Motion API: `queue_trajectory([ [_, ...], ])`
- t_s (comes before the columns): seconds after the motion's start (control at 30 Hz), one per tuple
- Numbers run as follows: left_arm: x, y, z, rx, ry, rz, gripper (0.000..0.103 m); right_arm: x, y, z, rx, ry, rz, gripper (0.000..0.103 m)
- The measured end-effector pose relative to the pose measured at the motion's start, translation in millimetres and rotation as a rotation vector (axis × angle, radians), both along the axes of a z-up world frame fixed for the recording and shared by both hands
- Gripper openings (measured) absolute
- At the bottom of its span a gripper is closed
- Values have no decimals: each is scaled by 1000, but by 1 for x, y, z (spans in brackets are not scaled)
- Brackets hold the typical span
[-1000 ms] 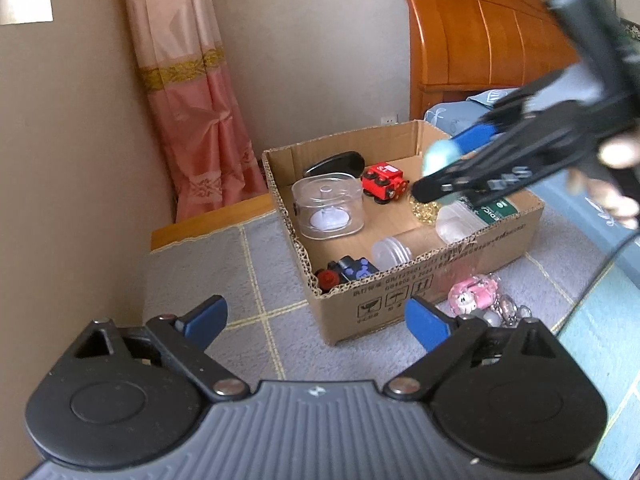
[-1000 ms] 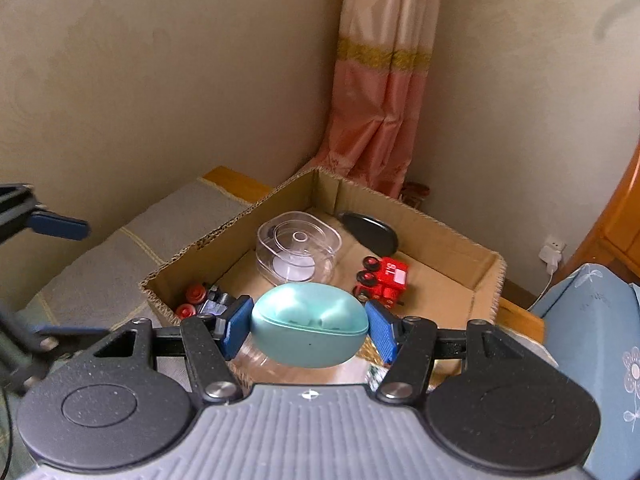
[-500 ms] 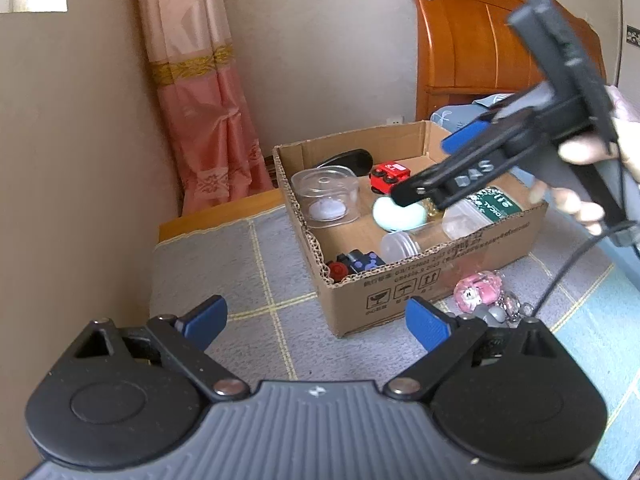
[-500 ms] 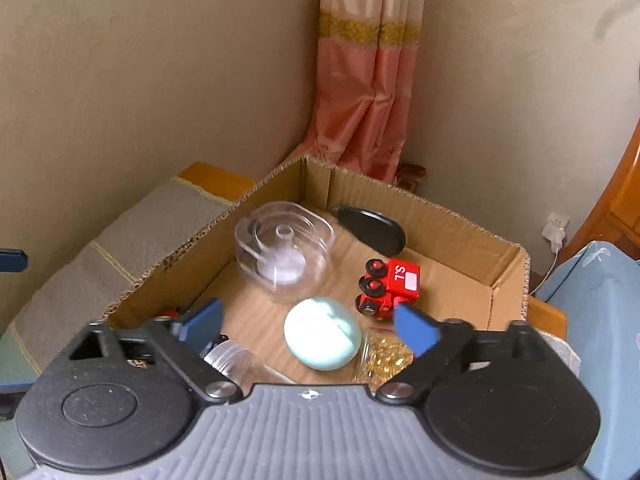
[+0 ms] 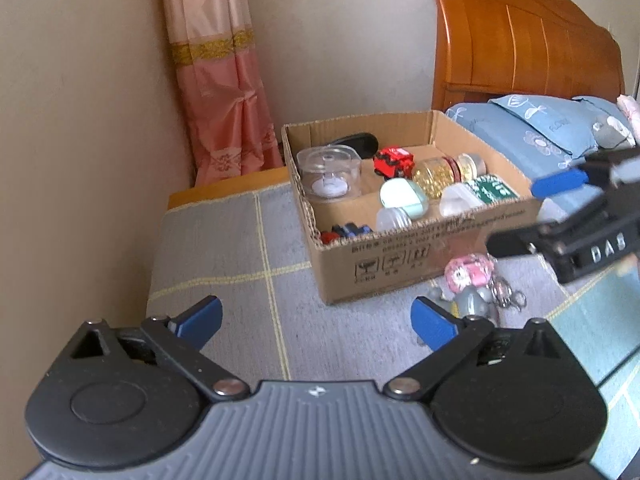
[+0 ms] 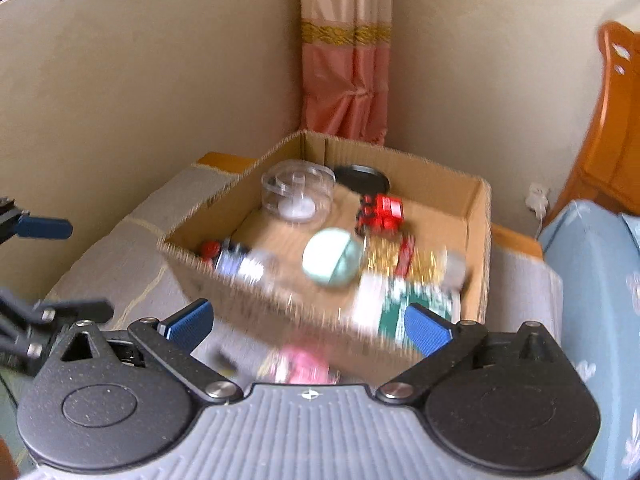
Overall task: Organize rigid objects
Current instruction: 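Move the left tool to the grey toy figure while the right tool approaches the pink keychain bottle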
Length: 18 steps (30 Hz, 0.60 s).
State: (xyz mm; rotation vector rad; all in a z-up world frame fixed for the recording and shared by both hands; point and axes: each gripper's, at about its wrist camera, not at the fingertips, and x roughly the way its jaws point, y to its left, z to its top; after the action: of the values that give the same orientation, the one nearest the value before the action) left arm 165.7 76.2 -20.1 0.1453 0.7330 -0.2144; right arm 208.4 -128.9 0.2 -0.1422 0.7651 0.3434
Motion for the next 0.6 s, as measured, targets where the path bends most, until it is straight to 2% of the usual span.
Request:
queue_trajectory([
  [0.17, -13, 3, 0, -6, 16, 9, 100, -12, -9, -26, 27, 66, -70, 103],
  [0.43, -30, 11, 9, 47, -2, 10, 100, 16, -10, -62, 58, 135, -212, 103],
  [0.6, -32, 10, 4, 42, 14, -3, 100, 22, -8, -80, 73, 151, -263, 103],
])
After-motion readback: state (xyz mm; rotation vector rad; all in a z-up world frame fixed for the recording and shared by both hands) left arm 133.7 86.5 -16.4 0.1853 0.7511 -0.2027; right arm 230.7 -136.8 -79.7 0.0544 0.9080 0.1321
